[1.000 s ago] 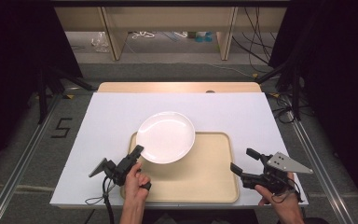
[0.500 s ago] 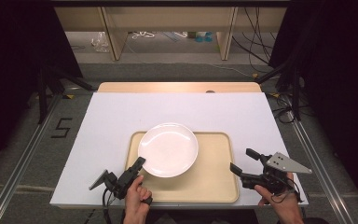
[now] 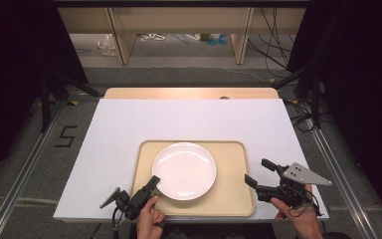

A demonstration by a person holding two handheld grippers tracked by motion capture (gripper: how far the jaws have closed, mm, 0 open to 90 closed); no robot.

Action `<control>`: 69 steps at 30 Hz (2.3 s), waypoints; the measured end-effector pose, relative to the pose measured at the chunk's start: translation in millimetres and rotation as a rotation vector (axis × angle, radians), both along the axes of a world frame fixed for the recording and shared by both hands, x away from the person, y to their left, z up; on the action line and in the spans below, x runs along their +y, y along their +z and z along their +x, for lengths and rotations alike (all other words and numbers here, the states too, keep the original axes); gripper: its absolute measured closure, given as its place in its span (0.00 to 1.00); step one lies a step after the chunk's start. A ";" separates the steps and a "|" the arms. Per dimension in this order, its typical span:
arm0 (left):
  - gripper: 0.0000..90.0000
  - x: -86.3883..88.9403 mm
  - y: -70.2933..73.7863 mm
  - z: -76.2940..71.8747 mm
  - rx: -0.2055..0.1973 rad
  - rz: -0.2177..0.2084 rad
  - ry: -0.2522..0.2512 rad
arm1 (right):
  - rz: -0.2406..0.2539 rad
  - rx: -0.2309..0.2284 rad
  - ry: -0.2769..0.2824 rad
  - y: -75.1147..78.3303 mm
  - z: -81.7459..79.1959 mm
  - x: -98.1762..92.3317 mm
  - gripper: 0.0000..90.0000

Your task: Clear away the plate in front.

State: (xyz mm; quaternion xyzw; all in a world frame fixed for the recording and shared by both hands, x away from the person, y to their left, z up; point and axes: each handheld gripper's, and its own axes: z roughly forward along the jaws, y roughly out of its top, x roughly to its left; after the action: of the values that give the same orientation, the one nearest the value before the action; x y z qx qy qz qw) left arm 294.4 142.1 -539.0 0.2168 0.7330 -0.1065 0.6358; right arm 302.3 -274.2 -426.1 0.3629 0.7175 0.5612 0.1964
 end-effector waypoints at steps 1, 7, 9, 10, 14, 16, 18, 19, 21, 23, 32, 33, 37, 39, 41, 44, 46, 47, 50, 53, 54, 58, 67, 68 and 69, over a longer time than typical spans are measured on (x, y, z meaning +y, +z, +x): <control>0.93 -0.7 -0.9 0.1 0.006 0.006 -0.004 | 0.000 0.001 0.000 0.0 -0.1 0.3 0.20; 0.92 -7.9 0.1 -1.0 0.003 0.047 -0.011 | -0.002 -0.013 -0.008 -0.4 0.8 -0.4 0.20; 0.92 -10.4 0.1 -1.6 -0.004 0.044 -0.017 | -0.003 -0.010 -0.013 -0.3 0.2 -0.8 0.20; 0.92 -11.3 0.0 -1.8 -0.003 0.052 -0.019 | 0.001 -0.002 -0.013 0.0 -0.2 -0.7 0.20; 0.93 -16.2 1.0 1.5 0.015 0.082 -0.038 | -0.001 -0.003 -0.010 0.0 0.3 -0.5 0.20; 0.93 -17.9 1.6 2.5 0.013 0.091 -0.042 | 0.000 -0.001 -0.008 -0.1 0.5 -0.4 0.20; 0.94 -18.0 2.4 2.6 0.019 0.109 -0.045 | -0.007 -0.011 -0.010 -0.8 1.3 -0.5 0.20; 0.94 -18.6 2.6 3.3 0.023 0.130 -0.044 | -0.006 -0.010 -0.010 -0.6 1.0 -0.3 0.20; 0.94 -18.2 2.7 4.1 0.024 0.156 -0.059 | -0.005 -0.005 -0.009 -0.1 0.2 -0.4 0.20; 0.94 -18.5 5.3 5.1 0.035 0.194 -0.072 | -0.008 -0.012 -0.009 -0.5 0.4 -0.6 0.20; 0.74 -16.4 11.6 9.3 0.037 0.261 -0.102 | -0.009 -0.003 -0.008 0.0 0.0 -0.8 0.21; 0.65 -17.0 18.4 10.1 0.031 0.297 -0.118 | -0.008 -0.005 -0.005 -0.1 -0.1 -0.4 0.21; 0.47 -13.3 31.7 12.4 0.011 0.380 -0.122 | -0.013 -0.006 -0.010 -0.2 -0.4 0.1 0.21; 0.43 -11.6 35.0 13.8 -0.001 0.392 -0.125 | -0.014 -0.004 -0.010 -0.1 -0.4 0.1 0.21; 0.39 -10.2 36.2 15.1 -0.001 0.393 -0.129 | -0.019 -0.017 -0.010 -0.8 0.3 0.0 0.21; 0.34 -8.5 36.2 15.7 0.001 0.403 -0.134 | -0.013 -0.009 -0.009 -0.3 -0.2 0.0 0.21; 0.32 -8.4 36.8 15.2 -0.004 0.406 -0.135 | -0.021 -0.020 -0.012 -1.0 0.8 0.0 0.21; 0.31 -8.6 37.5 15.2 -0.011 0.425 -0.148 | -0.020 -0.019 -0.011 -1.0 0.7 0.1 0.21; 0.28 -9.5 41.1 14.4 -0.024 0.468 -0.142 | -0.019 -0.022 -0.001 -1.4 1.3 0.5 0.21; 0.26 -11.6 46.5 14.1 -0.045 0.521 -0.129 | -0.016 -0.018 0.000 -1.7 1.0 1.2 0.21; 0.25 -11.6 46.5 14.1 -0.045 0.521 -0.129 | -0.016 -0.018 0.000 -1.7 1.0 1.2 0.21; 0.22 -11.9 51.2 14.5 -0.075 0.568 -0.145 | -0.015 -0.015 0.000 -1.8 1.0 1.4 0.21; 0.17 -14.0 57.1 14.8 -0.135 0.650 -0.185 | -0.018 0.008 -0.001 -1.5 0.1 1.8 0.20; 0.17 -14.3 58.1 14.7 -0.148 0.653 -0.196 | -0.017 -0.007 0.003 -2.2 1.0 1.9 0.20; 0.16 -14.9 60.2 14.1 -0.180 0.687 -0.215 | -0.013 -0.016 0.003 -2.4 1.6 2.0 0.20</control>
State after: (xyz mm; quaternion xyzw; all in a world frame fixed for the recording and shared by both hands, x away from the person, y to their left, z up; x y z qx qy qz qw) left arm 308.6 127.2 -478.8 0.5018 0.6404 0.0991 0.5730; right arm 303.9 -272.2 -428.5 0.3561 0.7201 0.5597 0.2035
